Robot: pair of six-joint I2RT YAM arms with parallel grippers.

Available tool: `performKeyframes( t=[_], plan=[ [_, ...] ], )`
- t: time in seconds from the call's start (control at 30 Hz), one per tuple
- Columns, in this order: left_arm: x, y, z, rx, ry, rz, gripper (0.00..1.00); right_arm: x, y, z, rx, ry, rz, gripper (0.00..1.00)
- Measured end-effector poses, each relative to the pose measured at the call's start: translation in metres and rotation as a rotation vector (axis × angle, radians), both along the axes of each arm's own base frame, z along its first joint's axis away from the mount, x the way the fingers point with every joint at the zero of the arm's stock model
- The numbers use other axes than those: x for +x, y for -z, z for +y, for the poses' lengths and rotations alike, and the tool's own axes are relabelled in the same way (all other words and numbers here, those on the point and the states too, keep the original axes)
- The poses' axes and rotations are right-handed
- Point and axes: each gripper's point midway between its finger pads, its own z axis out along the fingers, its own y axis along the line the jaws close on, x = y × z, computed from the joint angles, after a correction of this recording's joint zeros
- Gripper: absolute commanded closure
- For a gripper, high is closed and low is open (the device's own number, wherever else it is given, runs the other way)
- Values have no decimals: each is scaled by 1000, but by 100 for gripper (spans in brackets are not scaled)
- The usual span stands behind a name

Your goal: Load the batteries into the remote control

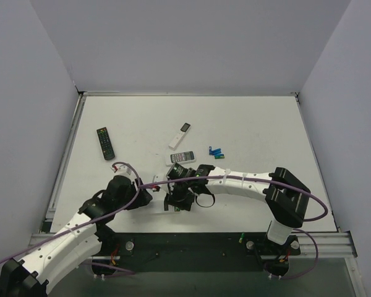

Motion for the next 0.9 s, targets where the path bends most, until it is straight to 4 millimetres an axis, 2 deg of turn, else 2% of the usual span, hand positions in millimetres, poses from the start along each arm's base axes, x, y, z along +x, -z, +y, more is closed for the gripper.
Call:
performKeyframes(
  t=[0.1,0.4,0.9],
  plan=[
    [-2,8,-2,-5,2,25,34,0,6,1,-13,3,4,91],
    [1,13,-9,-20,10,40,39,1,19,3,-47,-4,16,91],
    [-2,17,-10,-11,22,60,39,-6,17,10,-32,-64,24,91]
  ],
)
